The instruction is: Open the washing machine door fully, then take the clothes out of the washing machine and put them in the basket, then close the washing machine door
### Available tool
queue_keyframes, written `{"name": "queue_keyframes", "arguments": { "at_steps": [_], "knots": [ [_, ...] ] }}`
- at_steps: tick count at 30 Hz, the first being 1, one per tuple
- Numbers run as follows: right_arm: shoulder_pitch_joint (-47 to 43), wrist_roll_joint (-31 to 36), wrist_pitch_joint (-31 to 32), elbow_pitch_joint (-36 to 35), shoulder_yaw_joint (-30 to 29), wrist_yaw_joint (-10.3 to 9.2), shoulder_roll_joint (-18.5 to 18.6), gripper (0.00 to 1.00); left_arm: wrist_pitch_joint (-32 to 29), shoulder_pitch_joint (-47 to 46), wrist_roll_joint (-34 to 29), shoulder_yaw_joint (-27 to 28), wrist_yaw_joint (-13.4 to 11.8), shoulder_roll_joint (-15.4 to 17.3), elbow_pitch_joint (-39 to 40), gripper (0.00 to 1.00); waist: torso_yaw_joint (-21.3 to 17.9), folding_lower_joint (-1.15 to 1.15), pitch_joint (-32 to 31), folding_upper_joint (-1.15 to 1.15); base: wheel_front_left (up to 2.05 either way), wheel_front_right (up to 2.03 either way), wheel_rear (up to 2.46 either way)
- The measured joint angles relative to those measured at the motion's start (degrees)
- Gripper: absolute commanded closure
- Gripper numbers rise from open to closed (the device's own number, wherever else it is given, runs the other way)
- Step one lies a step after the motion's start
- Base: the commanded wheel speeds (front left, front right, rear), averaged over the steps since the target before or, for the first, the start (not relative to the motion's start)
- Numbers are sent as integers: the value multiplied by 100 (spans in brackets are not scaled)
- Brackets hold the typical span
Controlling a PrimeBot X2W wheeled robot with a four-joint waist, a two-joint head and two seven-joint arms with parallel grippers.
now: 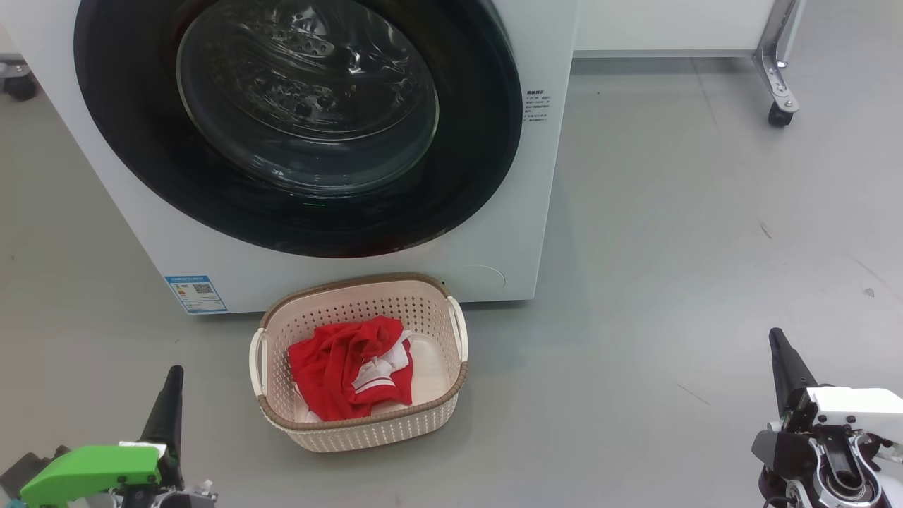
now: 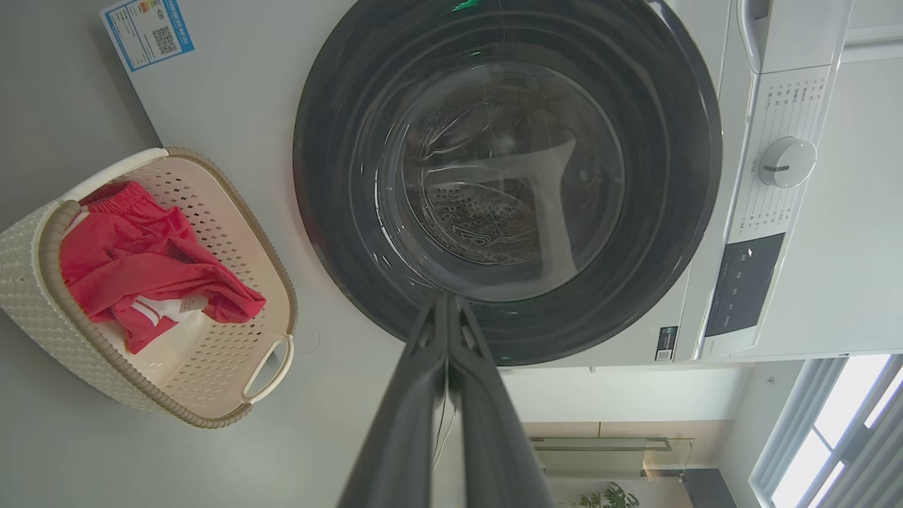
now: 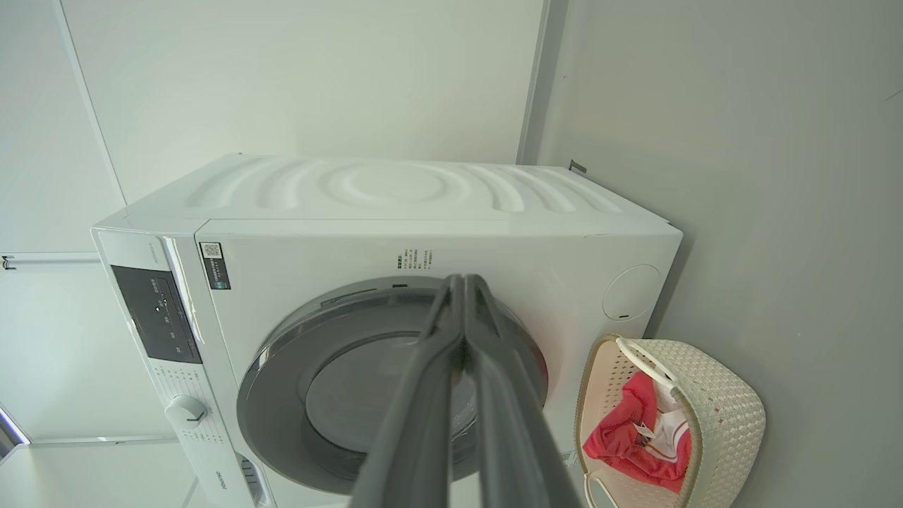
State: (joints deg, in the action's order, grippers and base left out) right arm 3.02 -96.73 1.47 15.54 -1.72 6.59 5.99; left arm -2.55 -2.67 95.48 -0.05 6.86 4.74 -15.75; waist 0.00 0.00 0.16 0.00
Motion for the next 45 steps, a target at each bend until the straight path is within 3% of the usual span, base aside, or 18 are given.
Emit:
{"name": "queue_keyframes", "arguments": {
  "at_steps": [45],
  "knots": [
    [7,1,32,34,-29,37,-11,100,-41,-3,-1,19,1,-2,-19,100,0,0,-1,0,0,0,0]
  ]
}}
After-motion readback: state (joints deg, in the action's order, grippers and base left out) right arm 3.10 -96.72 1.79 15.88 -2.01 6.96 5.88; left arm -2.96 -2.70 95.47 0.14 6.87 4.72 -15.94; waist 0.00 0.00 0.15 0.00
